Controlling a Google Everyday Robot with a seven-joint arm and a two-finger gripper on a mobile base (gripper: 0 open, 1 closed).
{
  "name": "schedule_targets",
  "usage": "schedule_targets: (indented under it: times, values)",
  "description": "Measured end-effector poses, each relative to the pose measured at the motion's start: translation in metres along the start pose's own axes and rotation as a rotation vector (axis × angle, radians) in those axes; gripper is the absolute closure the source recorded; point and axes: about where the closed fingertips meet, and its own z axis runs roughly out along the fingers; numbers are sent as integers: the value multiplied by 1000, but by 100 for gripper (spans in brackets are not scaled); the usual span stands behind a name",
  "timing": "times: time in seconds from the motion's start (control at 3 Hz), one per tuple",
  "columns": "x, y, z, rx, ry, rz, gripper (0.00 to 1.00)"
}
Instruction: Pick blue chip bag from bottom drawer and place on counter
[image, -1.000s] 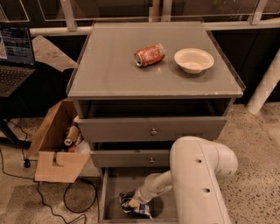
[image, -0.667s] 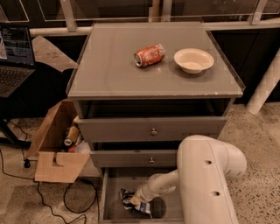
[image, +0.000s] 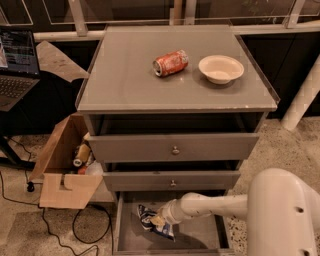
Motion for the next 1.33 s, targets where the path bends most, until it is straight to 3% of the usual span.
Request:
schedule_targets:
  times: [0.67,1.33]
  values:
    - [-31,15,-52,-106,-43,-38,100]
    - [-36,21,-53,-103,-41,-57,100]
